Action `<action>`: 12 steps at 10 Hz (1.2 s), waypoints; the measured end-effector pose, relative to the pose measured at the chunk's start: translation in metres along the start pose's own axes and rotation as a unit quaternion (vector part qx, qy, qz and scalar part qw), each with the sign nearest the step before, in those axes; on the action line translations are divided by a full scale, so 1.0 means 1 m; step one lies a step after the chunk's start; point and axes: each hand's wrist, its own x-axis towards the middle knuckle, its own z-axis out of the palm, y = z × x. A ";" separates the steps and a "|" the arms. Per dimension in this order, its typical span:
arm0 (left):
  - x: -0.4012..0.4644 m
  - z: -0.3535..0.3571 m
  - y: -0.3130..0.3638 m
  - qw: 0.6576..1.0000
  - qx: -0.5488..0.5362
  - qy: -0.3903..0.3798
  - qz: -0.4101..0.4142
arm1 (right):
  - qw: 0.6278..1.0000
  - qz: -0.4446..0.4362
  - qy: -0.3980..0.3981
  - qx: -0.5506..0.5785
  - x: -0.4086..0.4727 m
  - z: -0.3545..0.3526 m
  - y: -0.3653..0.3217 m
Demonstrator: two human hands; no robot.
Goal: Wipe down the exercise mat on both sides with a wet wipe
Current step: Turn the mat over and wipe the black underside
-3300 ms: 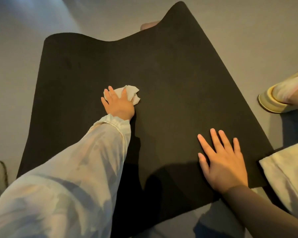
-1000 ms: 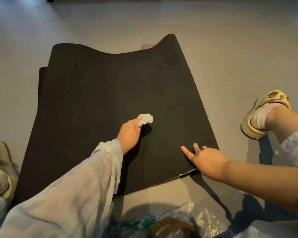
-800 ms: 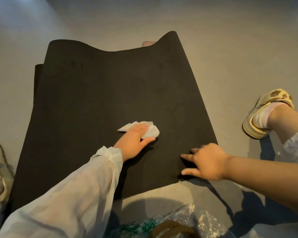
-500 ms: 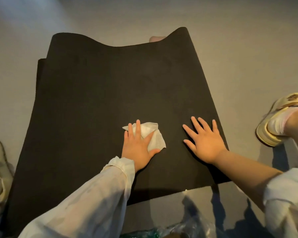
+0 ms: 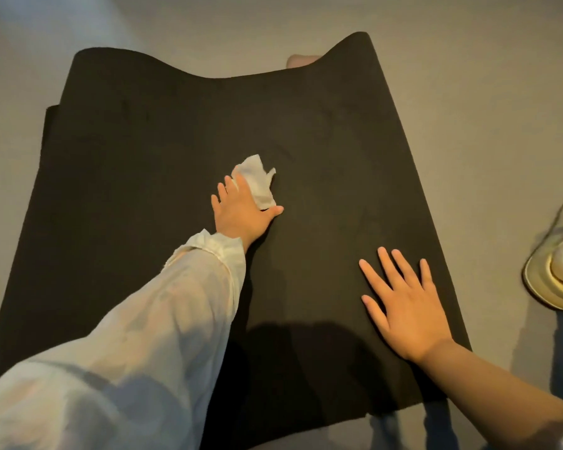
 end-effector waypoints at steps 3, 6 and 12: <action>-0.035 0.005 0.000 0.981 0.005 -0.038 0.190 | 1.000 -0.010 0.006 0.008 0.002 0.005 0.002; -0.163 0.015 -0.020 0.912 -0.086 -0.220 0.336 | 1.000 -0.016 0.026 -0.001 0.001 0.006 0.001; -0.159 -0.006 -0.018 0.851 -0.474 -0.219 -0.058 | 0.890 -0.275 -0.023 0.364 -0.024 -0.039 -0.090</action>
